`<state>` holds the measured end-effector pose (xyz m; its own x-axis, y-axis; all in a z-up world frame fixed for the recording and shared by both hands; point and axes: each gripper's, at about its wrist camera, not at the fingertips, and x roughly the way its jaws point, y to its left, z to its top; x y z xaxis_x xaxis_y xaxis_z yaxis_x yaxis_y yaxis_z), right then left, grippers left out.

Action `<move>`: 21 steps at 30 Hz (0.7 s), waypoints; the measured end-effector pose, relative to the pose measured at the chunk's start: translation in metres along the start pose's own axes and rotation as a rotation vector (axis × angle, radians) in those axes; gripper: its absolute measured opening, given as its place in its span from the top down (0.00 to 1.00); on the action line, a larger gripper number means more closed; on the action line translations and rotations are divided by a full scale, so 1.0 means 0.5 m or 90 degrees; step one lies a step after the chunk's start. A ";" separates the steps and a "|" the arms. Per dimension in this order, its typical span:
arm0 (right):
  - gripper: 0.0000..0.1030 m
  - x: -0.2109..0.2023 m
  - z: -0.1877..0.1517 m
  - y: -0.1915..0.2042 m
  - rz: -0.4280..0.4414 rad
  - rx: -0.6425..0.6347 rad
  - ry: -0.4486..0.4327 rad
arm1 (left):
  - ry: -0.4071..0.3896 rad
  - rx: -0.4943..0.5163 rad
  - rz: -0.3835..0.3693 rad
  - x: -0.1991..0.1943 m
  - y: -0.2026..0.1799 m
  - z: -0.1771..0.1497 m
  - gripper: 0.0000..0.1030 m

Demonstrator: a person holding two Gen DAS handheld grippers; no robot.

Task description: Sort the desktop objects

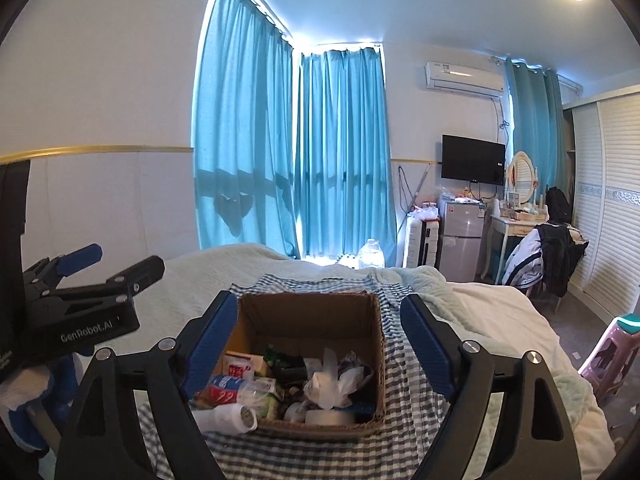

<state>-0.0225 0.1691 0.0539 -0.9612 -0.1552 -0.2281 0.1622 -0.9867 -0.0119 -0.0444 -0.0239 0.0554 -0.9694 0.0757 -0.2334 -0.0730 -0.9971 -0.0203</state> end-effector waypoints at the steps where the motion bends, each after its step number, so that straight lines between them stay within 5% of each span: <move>1: 0.19 -0.008 -0.004 0.003 0.000 -0.002 -0.001 | 0.001 -0.004 -0.001 -0.009 0.002 -0.006 0.00; 21: 0.11 -0.131 -0.154 0.011 -0.026 0.010 0.014 | 0.050 -0.008 0.003 -0.090 -0.012 -0.147 0.00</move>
<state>0.0585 0.1774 -0.0061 -0.9617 -0.1133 -0.2495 0.1186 -0.9929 -0.0063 0.0166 -0.0210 -0.0054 -0.9482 0.0711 -0.3097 -0.0647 -0.9974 -0.0309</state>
